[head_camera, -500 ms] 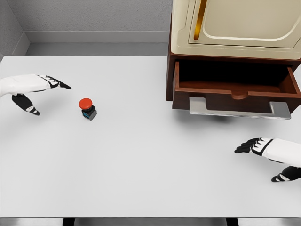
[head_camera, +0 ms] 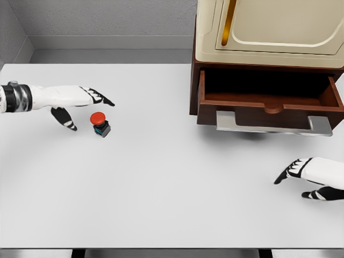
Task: Put the switch into the drawer with left arm, and close the drawer with right arm
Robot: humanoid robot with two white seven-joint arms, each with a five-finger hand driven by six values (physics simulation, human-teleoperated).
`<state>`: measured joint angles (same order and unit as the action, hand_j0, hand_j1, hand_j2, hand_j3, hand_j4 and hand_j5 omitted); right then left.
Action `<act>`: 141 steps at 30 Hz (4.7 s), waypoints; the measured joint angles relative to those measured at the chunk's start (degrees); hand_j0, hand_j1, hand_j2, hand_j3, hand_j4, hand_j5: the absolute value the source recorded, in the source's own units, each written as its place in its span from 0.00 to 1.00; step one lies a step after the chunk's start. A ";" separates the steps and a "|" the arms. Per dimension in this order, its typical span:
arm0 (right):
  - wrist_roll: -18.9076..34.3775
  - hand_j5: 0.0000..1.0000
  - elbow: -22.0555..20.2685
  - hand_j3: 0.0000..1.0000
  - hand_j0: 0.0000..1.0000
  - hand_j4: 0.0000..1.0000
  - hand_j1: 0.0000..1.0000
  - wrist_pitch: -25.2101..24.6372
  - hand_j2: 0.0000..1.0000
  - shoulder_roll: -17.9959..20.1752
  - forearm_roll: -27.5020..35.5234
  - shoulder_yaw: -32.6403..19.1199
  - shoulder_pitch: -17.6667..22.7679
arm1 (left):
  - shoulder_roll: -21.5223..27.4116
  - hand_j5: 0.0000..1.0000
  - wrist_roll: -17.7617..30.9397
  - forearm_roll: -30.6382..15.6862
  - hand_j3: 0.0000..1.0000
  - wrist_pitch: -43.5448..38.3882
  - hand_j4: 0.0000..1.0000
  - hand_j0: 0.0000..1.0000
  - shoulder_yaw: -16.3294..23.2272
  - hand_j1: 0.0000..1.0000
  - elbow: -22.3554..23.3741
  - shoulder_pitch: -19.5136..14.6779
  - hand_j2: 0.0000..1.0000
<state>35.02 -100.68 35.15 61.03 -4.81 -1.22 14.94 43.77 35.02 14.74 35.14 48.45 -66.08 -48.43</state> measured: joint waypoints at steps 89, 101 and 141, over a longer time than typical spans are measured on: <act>0.00 0.55 -0.02 0.55 0.55 0.55 0.55 0.02 0.55 -0.98 8.90 -16.23 9.58 | -37.74 0.37 0.08 3.44 0.37 0.18 0.37 0.37 6.47 0.37 2.16 -22.68 0.37; 0.00 0.55 -0.04 0.55 0.55 0.55 0.55 0.01 0.55 -0.98 8.96 -16.97 9.76 | -39.77 0.56 -0.01 3.96 0.56 0.05 0.56 0.56 6.38 0.56 4.57 -22.68 0.56; 0.00 0.51 -0.18 0.51 0.51 0.51 0.51 0.01 0.51 -0.35 10.99 -22.49 13.89 | 0.71 1.00 -2.16 -20.55 1.00 0.09 1.00 1.00 5.38 1.00 -25.54 -14.94 1.00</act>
<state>35.02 -100.86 35.16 60.68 6.17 -23.71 28.83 44.49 32.86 -5.81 35.23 53.84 -91.62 -63.37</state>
